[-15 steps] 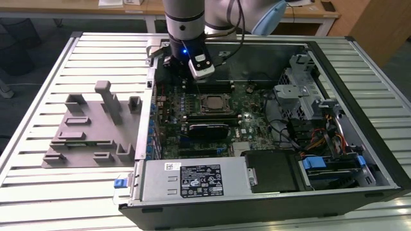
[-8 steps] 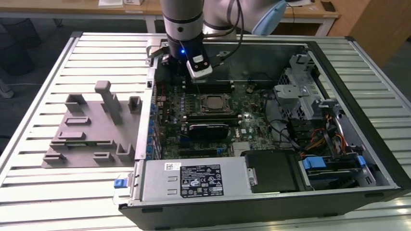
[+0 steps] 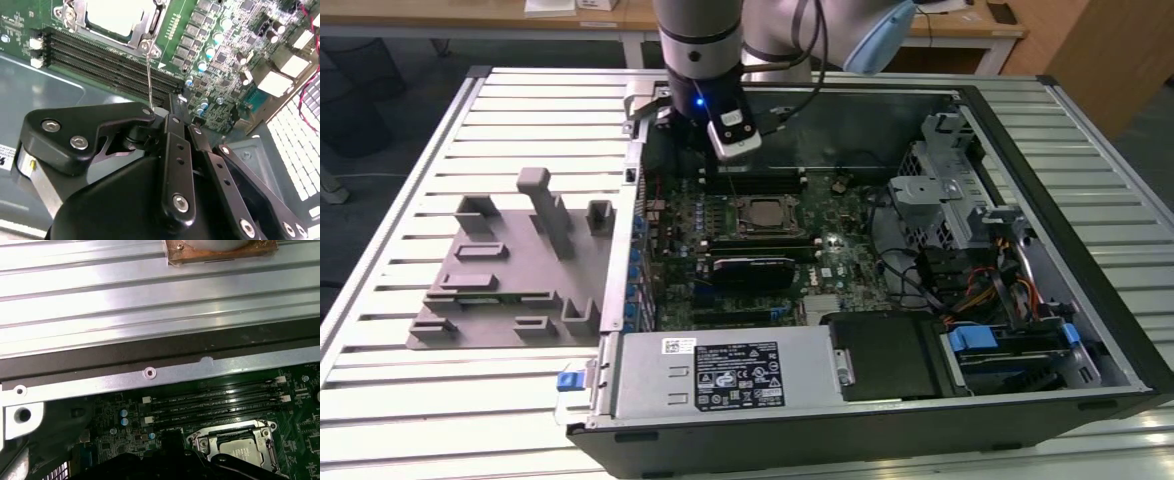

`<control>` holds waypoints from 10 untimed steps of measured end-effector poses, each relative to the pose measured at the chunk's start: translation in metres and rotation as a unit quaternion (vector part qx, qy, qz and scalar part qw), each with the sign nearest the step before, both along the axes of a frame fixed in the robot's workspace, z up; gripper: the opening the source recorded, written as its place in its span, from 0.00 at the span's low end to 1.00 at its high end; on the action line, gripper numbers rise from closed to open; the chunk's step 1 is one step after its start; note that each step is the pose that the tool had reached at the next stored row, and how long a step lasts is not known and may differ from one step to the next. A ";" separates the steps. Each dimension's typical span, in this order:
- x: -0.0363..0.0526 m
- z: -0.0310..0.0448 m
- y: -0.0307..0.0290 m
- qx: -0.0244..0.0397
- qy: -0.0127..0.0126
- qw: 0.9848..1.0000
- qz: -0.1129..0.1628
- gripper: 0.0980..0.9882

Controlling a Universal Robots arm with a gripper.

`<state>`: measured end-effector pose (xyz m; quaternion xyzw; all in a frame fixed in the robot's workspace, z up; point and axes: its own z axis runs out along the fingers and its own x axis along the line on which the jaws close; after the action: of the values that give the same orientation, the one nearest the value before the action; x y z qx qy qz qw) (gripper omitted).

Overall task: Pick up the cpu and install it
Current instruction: 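Install the first cpu locking lever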

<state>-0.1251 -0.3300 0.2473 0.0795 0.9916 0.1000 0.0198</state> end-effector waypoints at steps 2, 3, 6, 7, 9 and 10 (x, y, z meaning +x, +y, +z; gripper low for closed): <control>0.0000 0.0008 0.0000 0.001 0.000 1.000 0.000 0.01; 0.0000 0.0008 0.0000 0.001 0.000 1.000 0.000 0.01; 0.0003 0.0009 0.0000 0.001 0.000 1.000 0.000 0.01; 0.0014 0.0010 0.0000 0.001 0.000 1.000 0.000 0.01; 0.0054 0.0009 0.0000 0.001 0.001 1.000 0.000 0.01; 0.0078 0.0009 0.0000 0.001 0.001 1.000 0.000 0.01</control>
<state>-0.1173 -0.3300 0.2483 0.0797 0.9915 0.1008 0.0189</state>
